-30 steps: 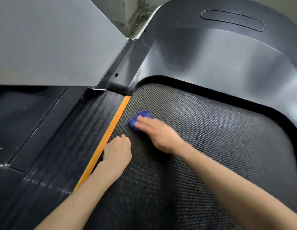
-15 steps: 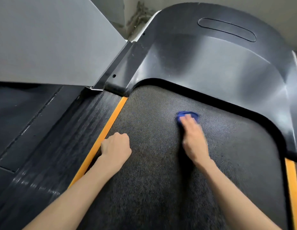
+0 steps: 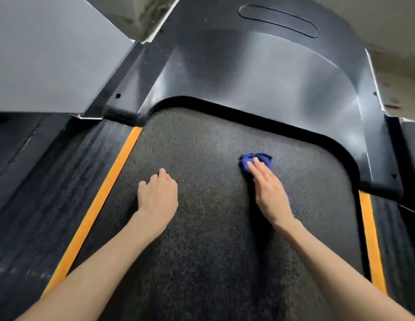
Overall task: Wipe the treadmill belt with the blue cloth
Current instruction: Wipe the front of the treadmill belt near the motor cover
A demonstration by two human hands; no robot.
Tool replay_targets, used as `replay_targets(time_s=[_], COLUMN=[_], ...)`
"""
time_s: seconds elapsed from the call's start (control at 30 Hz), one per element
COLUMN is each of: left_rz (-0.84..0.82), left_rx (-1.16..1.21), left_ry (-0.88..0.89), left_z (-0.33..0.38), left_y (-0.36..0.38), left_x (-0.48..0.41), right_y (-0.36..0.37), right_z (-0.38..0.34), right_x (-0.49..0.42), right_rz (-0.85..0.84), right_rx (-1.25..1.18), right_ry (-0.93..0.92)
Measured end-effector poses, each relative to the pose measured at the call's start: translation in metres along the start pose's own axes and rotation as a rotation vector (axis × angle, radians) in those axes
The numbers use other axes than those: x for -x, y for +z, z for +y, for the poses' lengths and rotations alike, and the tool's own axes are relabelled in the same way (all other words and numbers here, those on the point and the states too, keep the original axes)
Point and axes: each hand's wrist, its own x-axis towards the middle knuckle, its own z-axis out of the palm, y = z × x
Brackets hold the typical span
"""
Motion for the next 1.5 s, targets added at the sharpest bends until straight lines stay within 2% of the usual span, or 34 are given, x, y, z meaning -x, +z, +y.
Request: replay_targets(time_s=[0.1,0.13,0.17,0.2,0.27,0.33,0.4,0.43,0.5,0.6,0.63,0.67,0.7,0.73,0.8,0.83,0.87,0.9,0.97,1.0,1.03,1.1,1.13,1.17,1.23,1.3,1.37,1.4,1.47,1.5], left_rz=[0.012,0.012,0.013,0.015,0.018,0.041,0.064,0.066,0.072,0.122,0.154,0.186,0.21,0.218,0.164,0.097,0.002,-0.104,-0.279,-0.312,-0.289,-0.085,0.01,0.033,-0.043,-0.049,0.036,0.058,0.046,0.04], left_rx=[0.008,0.007,0.002,-0.002,0.006,0.014,0.006,0.0,0.001,0.029,0.046,0.063,0.079,0.084,0.031,-0.012,-0.045,-0.064,-0.108,-0.108,-0.068,0.071,0.127,0.145,0.131,0.135,0.12,0.109,0.095,0.071], left_ry=[0.027,0.038,0.046,0.049,0.029,0.007,0.017,0.031,0.057,0.066,0.092,0.135,0.187,0.234,0.297,0.329,0.368,0.403,0.451,0.473,0.485,0.452,0.428,0.416,0.388,0.3,0.26,0.269,0.303,0.32], left_z=[-0.001,-0.002,-0.003,-0.004,-0.005,-0.005,-0.004,-0.005,-0.004,-0.002,0.0,0.004,0.01,0.017,0.03,0.033,0.032,0.027,0.018,0.016,0.017,0.028,0.037,0.047,0.067,0.078,0.079,0.077,0.071,0.068], left_y=[-0.002,-0.003,-0.005,-0.007,-0.01,-0.012,-0.013,-0.012,-0.009,-0.003,0.0,0.002,0.002,0.002,0.003,0.004,0.003,-0.002,-0.017,-0.024,-0.029,-0.035,-0.036,-0.037,-0.031,-0.018,-0.003,0.002,0.003,0.0], left_x=[-0.001,-0.002,-0.003,-0.004,-0.006,-0.005,-0.003,-0.003,-0.003,-0.006,-0.008,-0.009,-0.01,-0.011,-0.013,-0.015,-0.019,-0.025,-0.038,-0.044,-0.049,-0.057,-0.06,-0.062,-0.058,-0.048,-0.043,-0.043,-0.046,-0.047], right_y=[-0.011,-0.011,-0.009,-0.003,0.014,0.026,0.022,0.015,-0.004,-0.026,-0.025,-0.021,-0.016,-0.009,0.008,0.01,0.005,0.0,-0.02,-0.029,-0.037,-0.039,-0.035,-0.028,-0.004,0.011,0.01,0.007,0.0,-0.004], right_z=[0.028,0.015,-0.006,-0.033,-0.097,-0.14,-0.123,-0.097,-0.034,0.029,0.025,0.01,-0.011,-0.035,-0.072,-0.073,-0.062,-0.038,0.014,0.038,0.054,0.055,0.043,0.03,0.005,-0.027,-0.048,-0.046,-0.02,0.0], right_x=[-0.015,-0.02,-0.024,-0.026,-0.015,0.01,0.018,0.017,0.019,0.016,0.009,0.0,-0.009,-0.013,-0.008,-0.002,0.003,0.009,0.019,0.02,0.014,-0.014,-0.03,-0.045,-0.072,-0.097,-0.119,-0.125,-0.117,-0.108], right_rz=[0.196,0.241,0.274,0.272,0.1,-0.074,-0.087,-0.058,0.04,0.216,0.229,0.231,0.231,0.189,-0.027,-0.13,-0.16,-0.122,0.054,0.127,0.174,0.233,0.25,0.252,0.213,-0.01,-0.23,-0.276,-0.229,-0.114], right_rx=[-0.025,-0.042,-0.069,-0.123,-0.19,-0.163,-0.098,-0.096,-0.055,0.0,-0.004,-0.029,-0.081,-0.133,-0.161,-0.139,-0.112,-0.087,-0.037,-0.013,-0.012,-0.055,-0.074,-0.084,-0.106,-0.147,-0.186,-0.171,-0.134,-0.102], right_ry=[0.649,0.73,0.678,0.534,0.139,-0.152,-0.302,-0.284,-0.021,0.603,0.737,0.752,0.653,0.466,0.043,-0.087,-0.118,-0.062,0.215,0.375,0.521,0.782,0.821,0.759,0.469,0.211,0.006,-0.069,-0.033,0.078])
